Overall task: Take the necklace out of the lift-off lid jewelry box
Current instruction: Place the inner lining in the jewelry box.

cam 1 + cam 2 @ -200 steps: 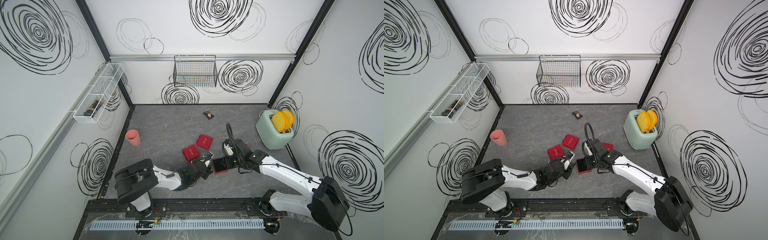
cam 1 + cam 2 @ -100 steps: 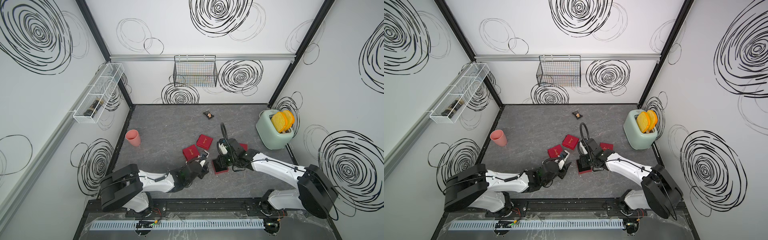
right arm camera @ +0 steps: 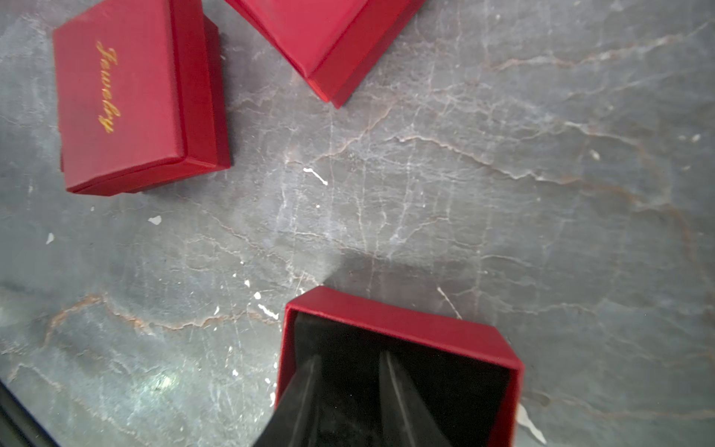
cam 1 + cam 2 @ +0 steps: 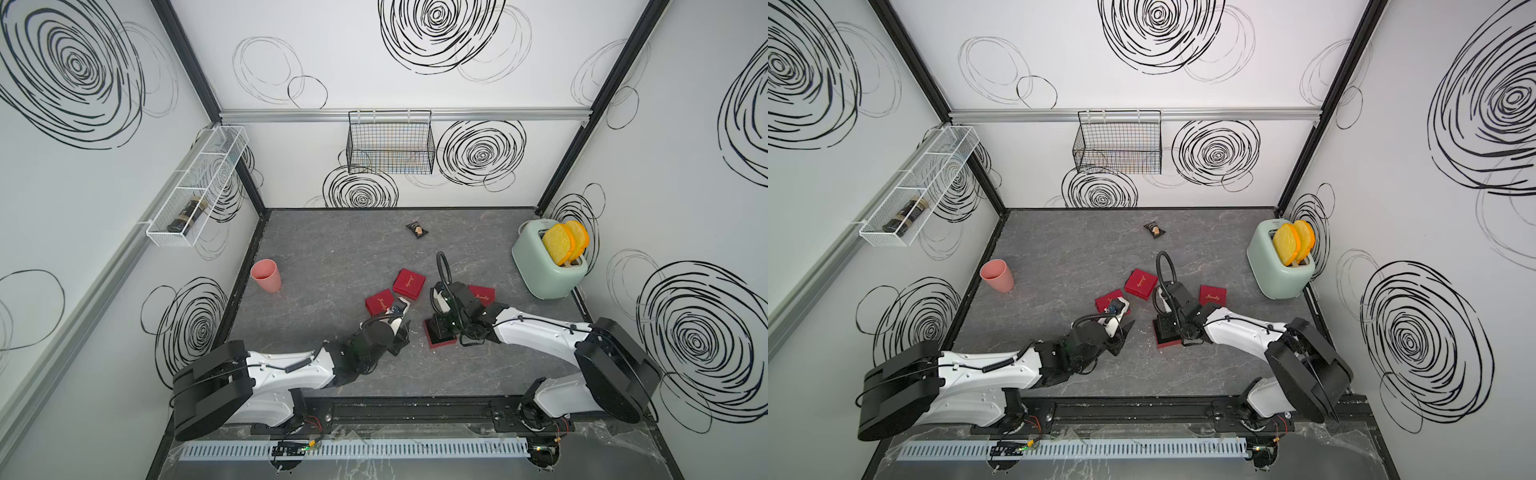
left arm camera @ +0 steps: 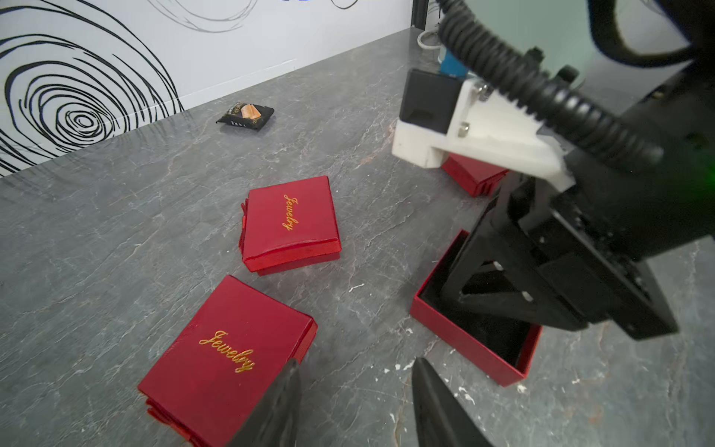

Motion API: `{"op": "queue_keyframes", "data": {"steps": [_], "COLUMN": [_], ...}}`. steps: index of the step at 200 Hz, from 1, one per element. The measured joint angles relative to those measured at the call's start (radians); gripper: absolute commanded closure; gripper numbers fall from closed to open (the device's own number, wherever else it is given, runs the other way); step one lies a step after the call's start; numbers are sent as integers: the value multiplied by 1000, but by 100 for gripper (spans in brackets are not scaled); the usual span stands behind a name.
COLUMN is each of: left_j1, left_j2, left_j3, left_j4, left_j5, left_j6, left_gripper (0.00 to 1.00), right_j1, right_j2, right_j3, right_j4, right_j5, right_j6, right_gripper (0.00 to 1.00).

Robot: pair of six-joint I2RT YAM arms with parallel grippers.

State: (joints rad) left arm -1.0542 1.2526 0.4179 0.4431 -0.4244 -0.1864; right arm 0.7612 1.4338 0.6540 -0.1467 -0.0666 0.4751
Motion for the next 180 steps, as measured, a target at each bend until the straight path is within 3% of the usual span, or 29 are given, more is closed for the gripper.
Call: {"op": "queue_keyframes", "data": {"steps": [43, 96, 180], "left_j1": [8, 8, 23], "left_j2": [-24, -54, -121], "left_j3": [-14, -18, -31], "left_j4": [-22, -42, -69], "left_j5": [0, 0, -2], "left_j6": [2, 5, 9], "left_gripper": [49, 36, 26], "right_j1": [24, 64, 57], "right_j2": [37, 71, -63], "right_j3": [-1, 27, 101], "right_j4": [15, -1, -151], "right_j5": [38, 107, 145], "right_j6": [1, 0, -5], "right_gripper": [68, 67, 64]}}
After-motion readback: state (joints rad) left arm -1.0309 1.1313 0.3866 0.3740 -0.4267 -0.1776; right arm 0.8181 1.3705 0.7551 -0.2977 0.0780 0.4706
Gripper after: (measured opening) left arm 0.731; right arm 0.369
